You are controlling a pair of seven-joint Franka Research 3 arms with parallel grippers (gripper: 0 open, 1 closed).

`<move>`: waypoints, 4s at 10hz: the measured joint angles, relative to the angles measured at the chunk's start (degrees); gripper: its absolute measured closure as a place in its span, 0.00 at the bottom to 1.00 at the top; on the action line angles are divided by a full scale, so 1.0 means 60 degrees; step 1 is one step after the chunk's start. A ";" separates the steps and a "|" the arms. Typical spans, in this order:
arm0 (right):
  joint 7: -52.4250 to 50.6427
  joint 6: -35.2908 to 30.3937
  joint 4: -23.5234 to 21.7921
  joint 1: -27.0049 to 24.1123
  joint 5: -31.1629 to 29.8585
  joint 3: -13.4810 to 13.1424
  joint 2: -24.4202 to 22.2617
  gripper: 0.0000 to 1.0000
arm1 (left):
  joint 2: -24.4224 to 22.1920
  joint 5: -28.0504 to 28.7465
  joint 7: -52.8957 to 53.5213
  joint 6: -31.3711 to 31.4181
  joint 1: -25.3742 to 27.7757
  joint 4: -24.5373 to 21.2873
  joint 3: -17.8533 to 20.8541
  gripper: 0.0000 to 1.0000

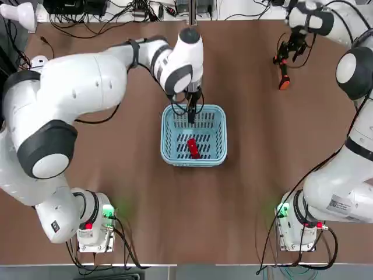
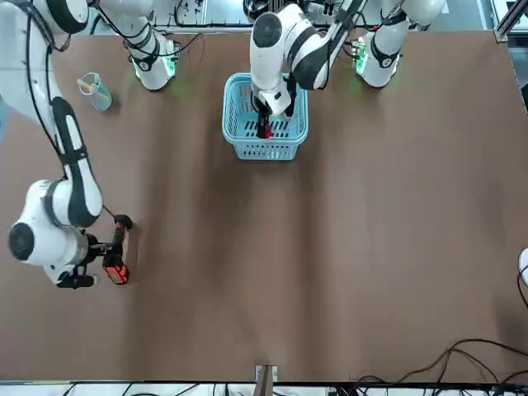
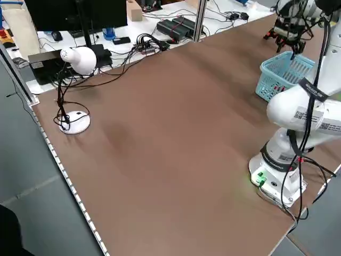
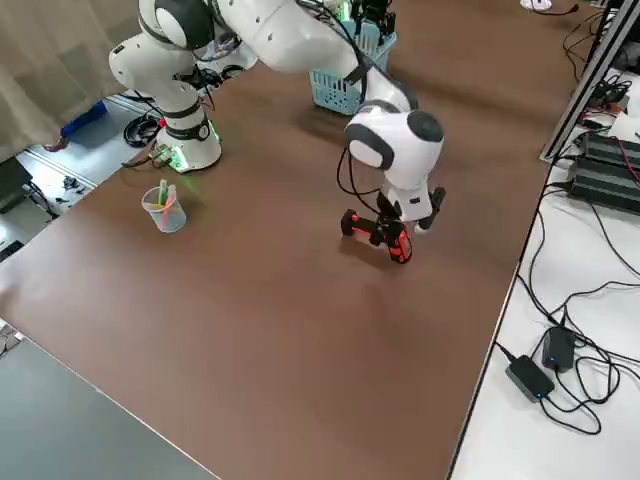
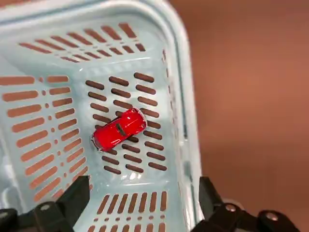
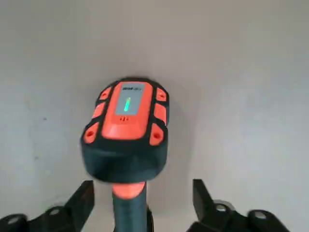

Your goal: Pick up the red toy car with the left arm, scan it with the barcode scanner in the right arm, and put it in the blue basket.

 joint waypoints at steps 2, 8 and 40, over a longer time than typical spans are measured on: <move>0.0006 -0.0432 0.0467 0.0024 0.0001 0.0048 -0.0275 0.00 | -0.0594 0.0429 0.0729 -0.0499 0.0284 0.0068 0.0027 0.00; 0.0705 -0.1486 0.0634 0.0061 -0.0002 0.0082 -0.1907 0.00 | -0.1599 0.1091 0.4910 -0.2480 0.2749 0.1134 0.0117 0.00; -0.0520 -0.5843 -0.0094 0.2153 0.0754 -0.2392 -0.6741 0.00 | -0.2454 0.0847 2.1592 -0.3863 0.8447 0.2203 0.0242 0.02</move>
